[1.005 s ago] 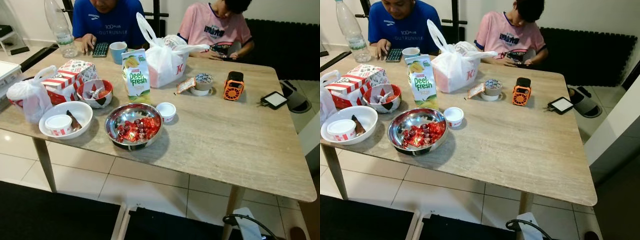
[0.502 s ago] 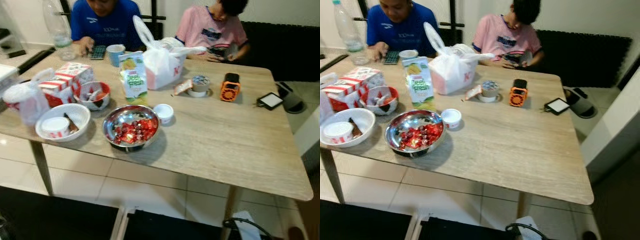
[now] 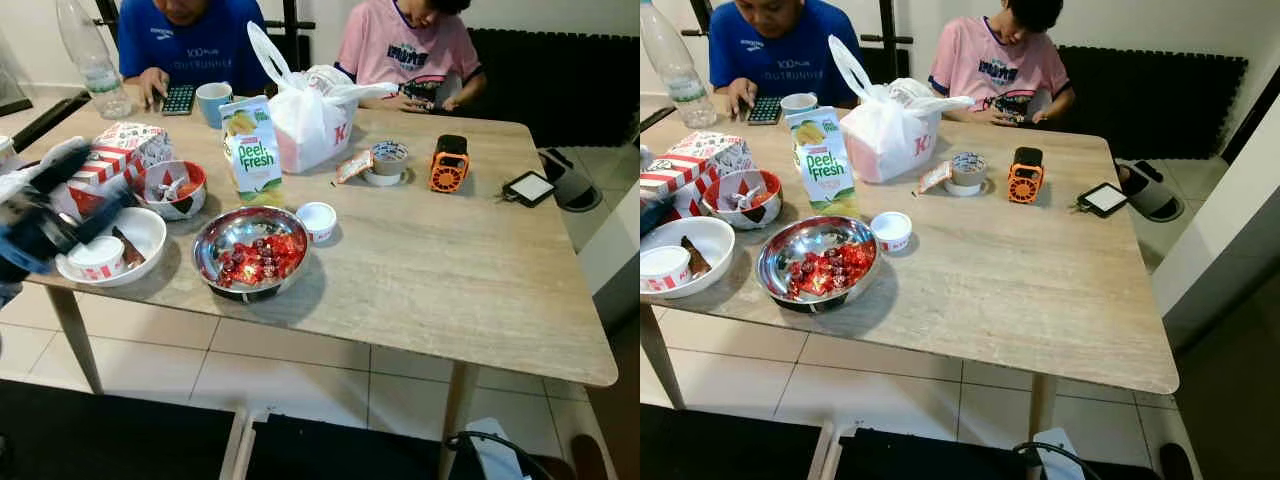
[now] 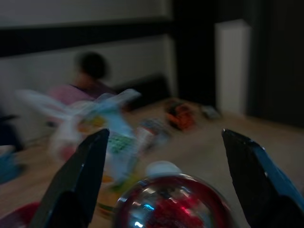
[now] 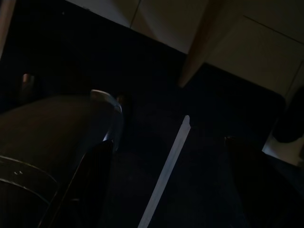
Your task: Restocking fridge
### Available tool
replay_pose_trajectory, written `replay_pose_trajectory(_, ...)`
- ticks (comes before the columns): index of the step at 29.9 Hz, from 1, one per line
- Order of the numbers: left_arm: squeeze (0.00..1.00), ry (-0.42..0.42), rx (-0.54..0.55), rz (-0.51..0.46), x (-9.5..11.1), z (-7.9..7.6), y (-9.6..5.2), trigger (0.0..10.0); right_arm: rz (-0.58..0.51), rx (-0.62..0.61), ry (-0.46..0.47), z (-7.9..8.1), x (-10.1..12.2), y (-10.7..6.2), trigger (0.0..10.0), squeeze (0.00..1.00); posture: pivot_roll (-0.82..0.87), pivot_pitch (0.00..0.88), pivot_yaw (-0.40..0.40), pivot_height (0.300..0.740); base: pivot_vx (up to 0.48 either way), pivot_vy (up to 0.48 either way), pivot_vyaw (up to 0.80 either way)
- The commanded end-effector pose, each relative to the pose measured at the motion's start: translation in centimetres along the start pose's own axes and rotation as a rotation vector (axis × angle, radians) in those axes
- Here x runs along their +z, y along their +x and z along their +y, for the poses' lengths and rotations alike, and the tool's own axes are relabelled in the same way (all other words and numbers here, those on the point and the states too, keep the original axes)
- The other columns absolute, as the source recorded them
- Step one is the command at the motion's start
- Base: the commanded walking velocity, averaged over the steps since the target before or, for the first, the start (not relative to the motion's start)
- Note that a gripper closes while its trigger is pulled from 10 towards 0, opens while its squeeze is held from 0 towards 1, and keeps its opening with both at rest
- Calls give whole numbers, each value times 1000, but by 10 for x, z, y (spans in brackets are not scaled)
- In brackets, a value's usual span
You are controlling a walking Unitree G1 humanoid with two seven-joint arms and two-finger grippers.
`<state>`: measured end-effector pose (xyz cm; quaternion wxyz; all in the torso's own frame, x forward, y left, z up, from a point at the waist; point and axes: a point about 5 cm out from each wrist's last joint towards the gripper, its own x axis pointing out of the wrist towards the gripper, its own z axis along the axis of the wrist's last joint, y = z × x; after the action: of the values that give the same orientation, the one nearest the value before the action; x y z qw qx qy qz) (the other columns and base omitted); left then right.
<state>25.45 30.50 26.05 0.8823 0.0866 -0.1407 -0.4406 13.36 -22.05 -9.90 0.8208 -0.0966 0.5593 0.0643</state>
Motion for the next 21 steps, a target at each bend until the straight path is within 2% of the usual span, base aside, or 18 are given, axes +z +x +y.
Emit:
replay_pose_trajectory(1, 0, 11, -86, 91, 2, -5, 4, 10000, -5, -5, 2, -1, 1, 0, 10000, 0, -25, 0, 19, 740, 0, 0, 0)
replay_pose_trajectory(5, 0, 38, -232, 295, -5, -12, 16, 10000, -1, -2, -1, 0, -1, 0, 10000, 0, -25, 0, 23, 740, 0, 0, 0)
replay_pose_trajectory(7, 0, 41, -260, 334, -7, -13, 18, 10000, 0, -1, -1, 0, -1, 0, 10000, 0, -25, 0, 23, 740, 0, 0, 0)
replay_pose_trajectory(10, 0, 57, -328, 492, -22, -12, 26, 10000, 4, 5, -2, 2, -3, 0, 10000, 0, -23, 0, 23, 740, 0, 0, 0)
replay_pose_trajectory(14, 0, 104, -358, 624, -38, -7, 35, 10000, 10, 8, -4, 4, -6, 0, 10000, 0, -38, 0, 33, 740, 0, 0, 0)
replay_pose_trajectory(16, 0, 136, -373, 639, -41, -6, 43, 10000, 12, 8, -3, 4, -7, 0, 10000, 0, -40, 0, 34, 740, 0, 0, 0)
replay_pose_trajectory(18, 0, 144, -376, 642, -41, -6, 45, 10000, 12, 8, -3, 4, -7, 0, 10000, 0, -42, 0, 34, 740, 0, 0, 0)
replay_pose_trajectory(19, 0, 157, -376, 615, -40, -7, 52, 10000, 12, 3, -1, 3, -9, 0, 10000, 0, -59, 0, 39, 740, 0, 0, 0)
replay_pose_trajectory(21, 0, 176, -336, 472, -32, -5, 71, 10000, 11, -20, 16, -2, -13, -2, 10000, 0, -77, 0, 45, 740, 0, 0, 0)
